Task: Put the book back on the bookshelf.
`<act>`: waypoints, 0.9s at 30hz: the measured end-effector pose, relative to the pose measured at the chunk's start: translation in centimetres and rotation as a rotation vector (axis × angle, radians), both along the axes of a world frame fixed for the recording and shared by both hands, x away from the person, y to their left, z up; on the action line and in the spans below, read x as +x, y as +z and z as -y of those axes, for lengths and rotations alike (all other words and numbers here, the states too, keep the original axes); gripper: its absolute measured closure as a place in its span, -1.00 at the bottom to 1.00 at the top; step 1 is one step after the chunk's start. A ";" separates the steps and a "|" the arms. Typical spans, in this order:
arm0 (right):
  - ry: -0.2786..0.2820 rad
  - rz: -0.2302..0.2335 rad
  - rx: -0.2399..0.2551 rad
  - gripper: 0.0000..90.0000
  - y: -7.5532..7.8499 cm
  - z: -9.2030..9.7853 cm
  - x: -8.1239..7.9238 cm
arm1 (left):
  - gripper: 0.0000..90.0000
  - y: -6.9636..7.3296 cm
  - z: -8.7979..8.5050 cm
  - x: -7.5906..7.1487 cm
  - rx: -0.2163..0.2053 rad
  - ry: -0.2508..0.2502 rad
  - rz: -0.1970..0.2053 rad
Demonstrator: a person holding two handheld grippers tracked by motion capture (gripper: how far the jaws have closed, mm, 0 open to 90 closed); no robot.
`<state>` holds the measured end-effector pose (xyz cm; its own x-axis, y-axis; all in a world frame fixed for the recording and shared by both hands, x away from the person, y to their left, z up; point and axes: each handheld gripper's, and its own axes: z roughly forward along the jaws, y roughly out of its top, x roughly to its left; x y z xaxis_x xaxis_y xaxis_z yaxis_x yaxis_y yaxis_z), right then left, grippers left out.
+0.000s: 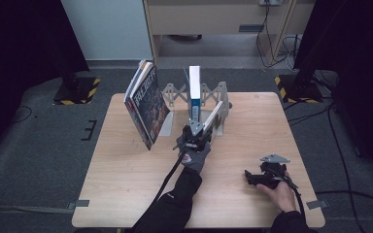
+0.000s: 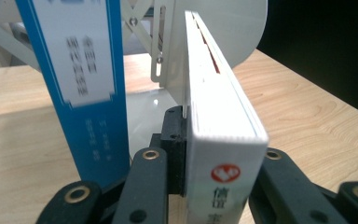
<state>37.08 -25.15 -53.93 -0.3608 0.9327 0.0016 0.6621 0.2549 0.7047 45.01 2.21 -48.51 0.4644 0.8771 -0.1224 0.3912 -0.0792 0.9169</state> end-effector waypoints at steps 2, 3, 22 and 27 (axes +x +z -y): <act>0.000 0.000 0.000 -0.97 0.0 0.0 0.0 | 0.62 -0.2 0.1 -0.1 0.006 0.001 -0.005; -0.001 0.002 0.000 -0.97 0.0 0.0 0.0 | 0.62 -0.3 0.2 -0.1 0.006 0.001 -0.005; 0.000 0.000 0.000 -0.97 0.0 0.0 0.0 | 0.38 -0.6 -0.7 -0.6 0.003 -0.129 -0.013; 0.000 0.000 0.000 -0.97 0.0 0.0 0.0 | 0.35 -0.6 -2.0 -1.9 0.019 -0.167 -0.006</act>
